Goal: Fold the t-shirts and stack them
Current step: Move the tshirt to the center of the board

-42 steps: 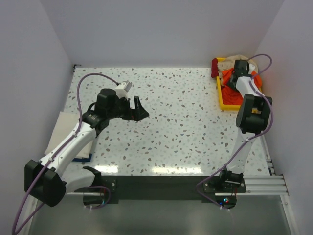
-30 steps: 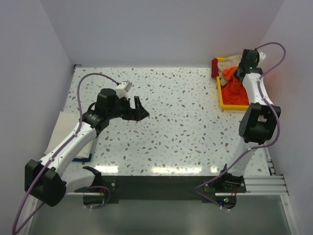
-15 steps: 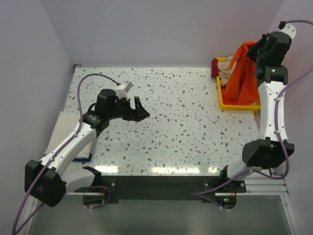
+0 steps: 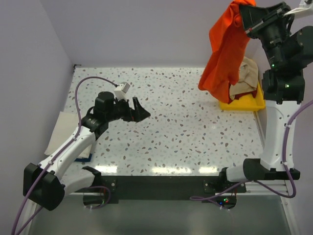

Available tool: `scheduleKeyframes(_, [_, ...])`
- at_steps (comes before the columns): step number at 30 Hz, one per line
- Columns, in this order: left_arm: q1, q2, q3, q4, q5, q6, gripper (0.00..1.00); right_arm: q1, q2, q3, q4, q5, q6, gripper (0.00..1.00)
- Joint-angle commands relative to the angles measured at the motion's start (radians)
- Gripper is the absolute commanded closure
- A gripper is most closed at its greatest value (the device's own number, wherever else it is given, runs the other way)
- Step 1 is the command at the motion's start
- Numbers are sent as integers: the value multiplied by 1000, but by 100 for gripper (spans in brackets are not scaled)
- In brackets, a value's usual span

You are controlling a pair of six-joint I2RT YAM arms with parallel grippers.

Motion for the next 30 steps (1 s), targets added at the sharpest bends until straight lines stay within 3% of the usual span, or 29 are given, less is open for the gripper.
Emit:
scheduleKeyframes(1, [8,-26,-24,108,34,-59,0,56,-66,92,167,-78,114,100])
scheduleKeyframes(7, [8,-34,-43,128,17,-77,0,64,-78,109,186,-87,229,100])
scheduleKeyframes(10, [8,-37,-51,139,11,-90,0,64,-90,-49,186,-83,253,100])
scheduleKeyframes(12, [8,-40,-60,137,0,-100,0,64,-81,-139,174,-101,272,87])
scheduleKeyframes(13, [8,-43,-64,134,-6,-102,0,64,-78,-192,174,-110,272,77])
scheduleKeyframes(14, [6,-46,-69,128,-19,-105,0,65,-72,-325,182,-135,270,57])
scheduleKeyframes(15, [8,-48,-83,123,-26,-107,0,65,-66,-393,183,-141,264,51])
scheduleKeyframes(16, [8,-57,-92,120,-35,-110,0,65,-63,-520,174,-147,252,49])
scheduleKeyframes(21, [8,-79,-195,122,-65,-130,0,91,-109,-803,2,-19,79,38])
scheduleKeyframes(27, [-8,-86,-383,264,-16,-180,7,107,-323,-1137,-108,138,-35,34])
scheduleKeyframes(30, [-81,-44,-388,249,-104,-176,9,107,-457,-1256,-157,199,-49,34])
